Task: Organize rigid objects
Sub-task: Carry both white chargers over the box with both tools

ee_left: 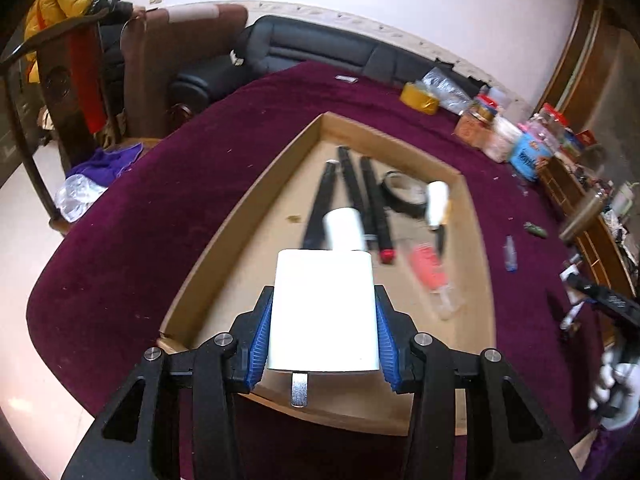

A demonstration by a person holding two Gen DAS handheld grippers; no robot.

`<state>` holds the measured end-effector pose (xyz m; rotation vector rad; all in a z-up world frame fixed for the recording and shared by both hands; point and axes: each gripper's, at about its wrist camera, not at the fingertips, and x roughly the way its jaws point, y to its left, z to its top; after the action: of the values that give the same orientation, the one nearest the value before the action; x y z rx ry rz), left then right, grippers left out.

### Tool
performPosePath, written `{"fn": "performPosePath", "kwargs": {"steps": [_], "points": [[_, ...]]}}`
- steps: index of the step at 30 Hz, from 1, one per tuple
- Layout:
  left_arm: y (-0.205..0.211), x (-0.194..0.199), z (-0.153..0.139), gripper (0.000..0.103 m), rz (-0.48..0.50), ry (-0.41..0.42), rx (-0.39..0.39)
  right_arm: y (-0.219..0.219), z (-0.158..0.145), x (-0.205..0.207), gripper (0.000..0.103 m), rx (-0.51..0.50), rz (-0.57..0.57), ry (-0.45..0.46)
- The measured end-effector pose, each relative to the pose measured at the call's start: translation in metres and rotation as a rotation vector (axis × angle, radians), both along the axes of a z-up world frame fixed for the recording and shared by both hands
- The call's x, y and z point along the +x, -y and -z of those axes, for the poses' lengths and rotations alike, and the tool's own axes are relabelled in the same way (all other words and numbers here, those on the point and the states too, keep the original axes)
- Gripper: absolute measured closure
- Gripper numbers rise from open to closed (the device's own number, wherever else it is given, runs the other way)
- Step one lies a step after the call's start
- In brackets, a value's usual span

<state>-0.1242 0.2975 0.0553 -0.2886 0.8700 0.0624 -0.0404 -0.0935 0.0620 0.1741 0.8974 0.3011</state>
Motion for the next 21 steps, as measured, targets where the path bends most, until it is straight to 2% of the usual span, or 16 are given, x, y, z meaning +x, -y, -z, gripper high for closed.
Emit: {"fn": "performPosePath", "kwargs": {"steps": [6,13,17,21], "points": [[-0.005,0.023,0.020,0.062,-0.006,-0.068,0.045,-0.065,-0.016,-0.010,0.059,0.027,-0.164,0.006],[-0.005,0.030,0.023,0.062,-0.017,-0.105,0.137,-0.134,-0.013,-0.021,0.059,0.075,-0.337,-0.049],[-0.009,0.029,0.022,0.060,0.001,-0.098,0.107,-0.171,-0.006,-0.028,0.059,0.079,-0.435,-0.073],[-0.014,0.011,0.005,0.060,-0.007,-0.020,0.054,-0.205,0.004,-0.036,0.059,0.022,-0.499,-0.085]]}}
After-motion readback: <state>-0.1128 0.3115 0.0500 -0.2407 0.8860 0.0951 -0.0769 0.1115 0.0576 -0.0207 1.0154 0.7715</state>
